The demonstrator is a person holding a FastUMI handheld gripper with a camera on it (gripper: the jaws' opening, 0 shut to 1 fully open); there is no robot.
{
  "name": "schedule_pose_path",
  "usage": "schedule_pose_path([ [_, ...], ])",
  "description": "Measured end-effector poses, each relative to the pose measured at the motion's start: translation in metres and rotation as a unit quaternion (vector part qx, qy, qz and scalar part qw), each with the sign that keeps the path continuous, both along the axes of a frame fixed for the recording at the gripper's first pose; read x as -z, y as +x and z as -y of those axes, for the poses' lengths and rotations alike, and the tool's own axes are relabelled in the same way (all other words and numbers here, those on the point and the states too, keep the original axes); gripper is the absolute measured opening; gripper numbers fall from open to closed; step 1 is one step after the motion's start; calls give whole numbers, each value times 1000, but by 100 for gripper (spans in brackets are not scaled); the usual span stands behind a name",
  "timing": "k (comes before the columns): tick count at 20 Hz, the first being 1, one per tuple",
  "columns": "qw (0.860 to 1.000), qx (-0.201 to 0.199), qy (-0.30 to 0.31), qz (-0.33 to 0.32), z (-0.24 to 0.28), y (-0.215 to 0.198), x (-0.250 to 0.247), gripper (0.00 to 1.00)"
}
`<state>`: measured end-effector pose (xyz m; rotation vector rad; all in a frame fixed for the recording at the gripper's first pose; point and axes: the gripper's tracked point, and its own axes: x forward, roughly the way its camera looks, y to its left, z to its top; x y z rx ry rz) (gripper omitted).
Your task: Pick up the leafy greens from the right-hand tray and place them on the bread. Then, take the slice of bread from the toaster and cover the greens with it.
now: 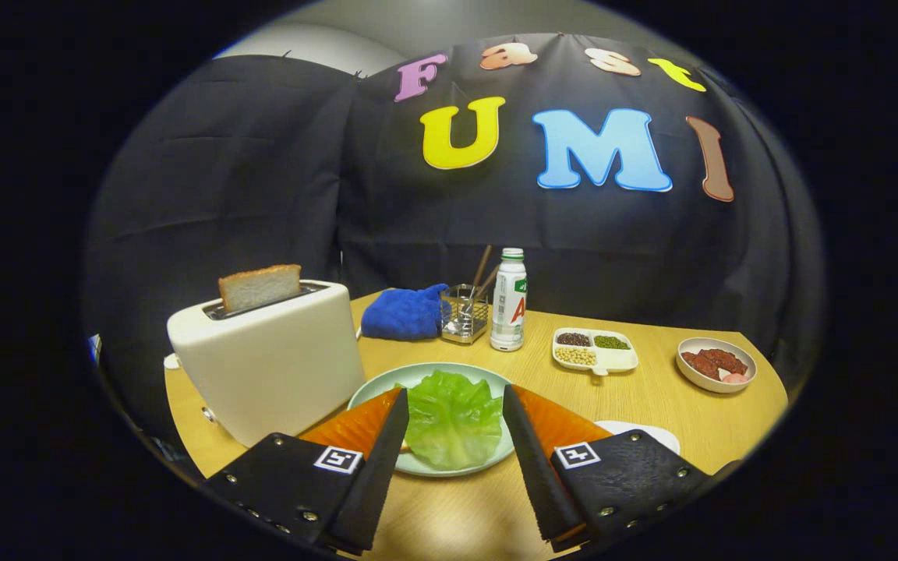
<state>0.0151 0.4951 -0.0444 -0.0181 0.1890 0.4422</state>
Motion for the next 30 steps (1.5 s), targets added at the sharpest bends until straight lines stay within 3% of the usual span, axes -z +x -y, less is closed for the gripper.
schedule_pose_path([
  [3,998,54,-10,26,10,-9,-15,75],
  [8,993,110,11,32,5,-23,-30,75],
  [13,989,131,50,36,-13,-35,-41,73],
  [18,990,124,53,46,-49,-48,-58,61],
  [23,992,99,69,40,-99,-63,-69,61],
  [25,993,92,69,38,-117,-67,-72,43],
  [30,996,57,62,35,-166,-71,-74,43],
])
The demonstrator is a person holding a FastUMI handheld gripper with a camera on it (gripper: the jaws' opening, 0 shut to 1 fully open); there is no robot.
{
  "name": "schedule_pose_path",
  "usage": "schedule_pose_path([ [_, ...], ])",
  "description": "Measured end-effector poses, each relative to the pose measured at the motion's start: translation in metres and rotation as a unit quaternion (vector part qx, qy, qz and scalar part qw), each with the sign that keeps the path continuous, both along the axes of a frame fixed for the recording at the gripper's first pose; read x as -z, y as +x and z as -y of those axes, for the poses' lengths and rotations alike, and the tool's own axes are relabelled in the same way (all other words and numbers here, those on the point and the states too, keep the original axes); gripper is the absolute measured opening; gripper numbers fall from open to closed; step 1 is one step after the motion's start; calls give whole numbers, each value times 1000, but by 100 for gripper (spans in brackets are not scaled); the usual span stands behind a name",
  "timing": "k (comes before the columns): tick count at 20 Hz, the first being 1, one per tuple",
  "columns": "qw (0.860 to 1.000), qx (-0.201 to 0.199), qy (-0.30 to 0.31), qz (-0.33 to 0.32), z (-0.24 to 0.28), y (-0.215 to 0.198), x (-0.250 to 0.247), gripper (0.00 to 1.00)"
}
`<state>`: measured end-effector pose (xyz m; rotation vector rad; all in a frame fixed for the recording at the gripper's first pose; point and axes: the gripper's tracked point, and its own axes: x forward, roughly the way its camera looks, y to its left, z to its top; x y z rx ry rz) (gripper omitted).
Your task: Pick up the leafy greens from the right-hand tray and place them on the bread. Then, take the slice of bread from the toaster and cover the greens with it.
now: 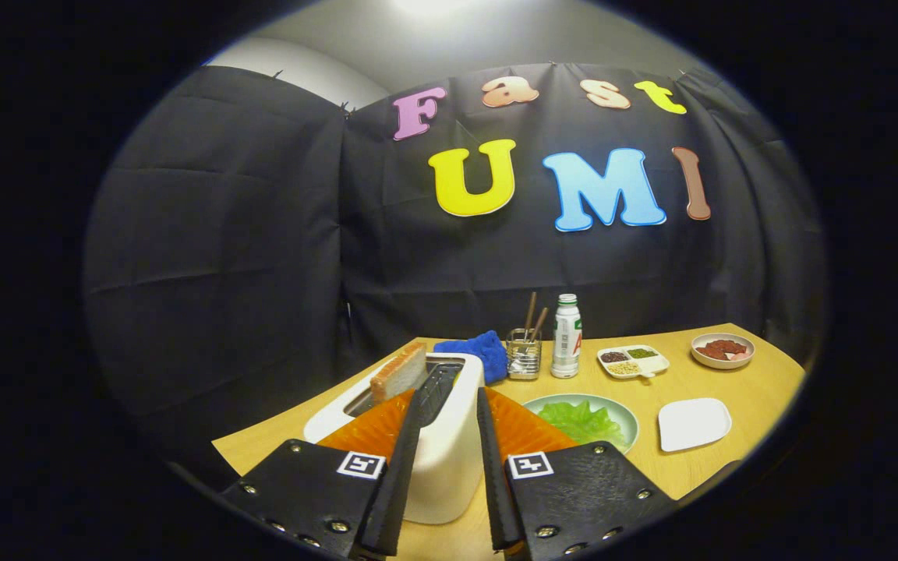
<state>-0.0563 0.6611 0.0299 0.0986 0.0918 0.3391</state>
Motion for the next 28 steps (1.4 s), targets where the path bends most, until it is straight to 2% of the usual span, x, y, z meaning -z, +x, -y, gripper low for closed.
schedule_pose_path([
  [7,1000,-19,-8,-3,-45,9,6,43],
  [12,1000,0,-9,2,-55,30,3,43],
  [16,1000,-18,-14,-17,-76,41,15,43],
  [19,1000,10,-9,7,-73,46,12,43],
  [20,999,29,-12,13,-69,46,11,38],
  [22,999,38,-20,10,-68,57,21,30],
  [24,999,31,-14,4,-72,56,15,11],
  [26,999,32,-12,2,-71,57,17,11],
  [27,999,27,-19,5,-74,56,12,3],
  [28,999,26,-20,5,-72,56,13,2],
])
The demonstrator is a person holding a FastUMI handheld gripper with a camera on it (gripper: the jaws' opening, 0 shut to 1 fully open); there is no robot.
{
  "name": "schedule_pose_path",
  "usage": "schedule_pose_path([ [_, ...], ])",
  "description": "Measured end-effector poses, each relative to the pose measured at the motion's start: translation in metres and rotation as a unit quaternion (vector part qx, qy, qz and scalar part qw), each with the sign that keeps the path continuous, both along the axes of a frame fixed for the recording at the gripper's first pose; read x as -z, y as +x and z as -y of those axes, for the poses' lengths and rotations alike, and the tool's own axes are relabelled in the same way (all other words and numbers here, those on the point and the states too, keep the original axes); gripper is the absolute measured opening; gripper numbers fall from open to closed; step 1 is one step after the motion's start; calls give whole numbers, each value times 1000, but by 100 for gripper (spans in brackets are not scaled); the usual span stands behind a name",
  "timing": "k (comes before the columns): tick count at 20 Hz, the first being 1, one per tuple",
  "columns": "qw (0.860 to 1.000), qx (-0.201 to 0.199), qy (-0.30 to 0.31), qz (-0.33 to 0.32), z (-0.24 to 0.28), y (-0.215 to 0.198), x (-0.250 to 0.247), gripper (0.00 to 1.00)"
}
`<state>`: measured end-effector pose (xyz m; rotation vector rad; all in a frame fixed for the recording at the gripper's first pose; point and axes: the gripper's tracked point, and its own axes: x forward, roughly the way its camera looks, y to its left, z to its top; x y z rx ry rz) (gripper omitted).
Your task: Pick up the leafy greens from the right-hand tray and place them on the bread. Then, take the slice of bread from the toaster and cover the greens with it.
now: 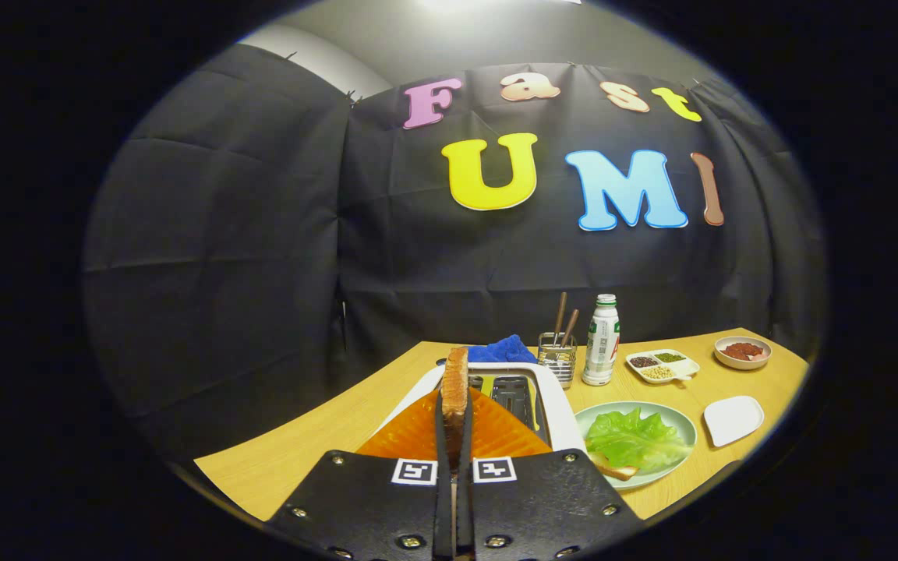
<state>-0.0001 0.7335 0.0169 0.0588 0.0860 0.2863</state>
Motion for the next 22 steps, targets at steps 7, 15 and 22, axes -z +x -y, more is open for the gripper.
schedule_pose_path([
  [7,1000,-14,27,-7,3,0,-11,2],
  [15,998,-6,66,19,32,4,-64,2],
  [22,996,23,77,29,91,7,-86,2],
])
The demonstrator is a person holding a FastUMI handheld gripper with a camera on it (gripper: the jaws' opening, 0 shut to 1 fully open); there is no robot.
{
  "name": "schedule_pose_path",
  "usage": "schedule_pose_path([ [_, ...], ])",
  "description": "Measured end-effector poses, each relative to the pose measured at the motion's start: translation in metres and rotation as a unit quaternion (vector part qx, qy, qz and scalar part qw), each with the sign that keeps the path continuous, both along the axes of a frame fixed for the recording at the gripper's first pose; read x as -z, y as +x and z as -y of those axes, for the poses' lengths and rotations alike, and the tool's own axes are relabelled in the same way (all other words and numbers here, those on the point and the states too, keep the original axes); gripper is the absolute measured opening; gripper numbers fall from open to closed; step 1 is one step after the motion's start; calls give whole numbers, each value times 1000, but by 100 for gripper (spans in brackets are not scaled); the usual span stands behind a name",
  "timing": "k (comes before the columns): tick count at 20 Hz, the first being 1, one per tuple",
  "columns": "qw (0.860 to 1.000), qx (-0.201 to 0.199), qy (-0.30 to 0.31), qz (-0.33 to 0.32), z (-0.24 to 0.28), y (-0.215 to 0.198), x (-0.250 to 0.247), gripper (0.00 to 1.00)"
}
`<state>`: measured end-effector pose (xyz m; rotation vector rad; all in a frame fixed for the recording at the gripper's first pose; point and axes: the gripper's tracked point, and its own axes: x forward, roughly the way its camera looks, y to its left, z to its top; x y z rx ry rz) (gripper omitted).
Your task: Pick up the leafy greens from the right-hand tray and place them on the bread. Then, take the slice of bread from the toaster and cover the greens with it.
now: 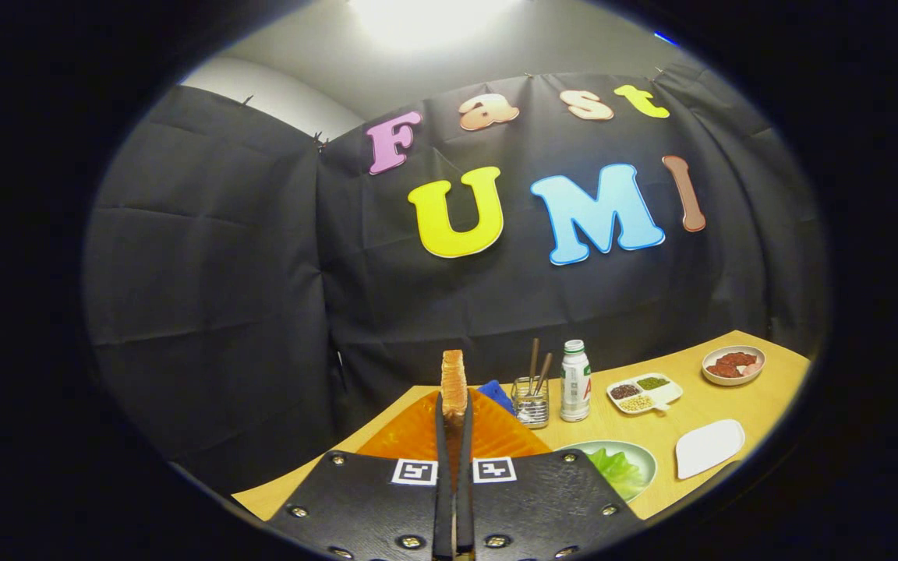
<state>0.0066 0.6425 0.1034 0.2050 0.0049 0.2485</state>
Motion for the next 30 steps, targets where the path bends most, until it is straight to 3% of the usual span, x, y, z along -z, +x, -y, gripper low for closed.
schedule_pose_path([
  [12,997,56,-56,-21,106,12,46,2],
  [21,995,18,-96,-36,122,24,95,2],
  [27,995,20,-83,-48,116,34,113,2],
  [30,996,2,-70,-55,102,36,119,3],
])
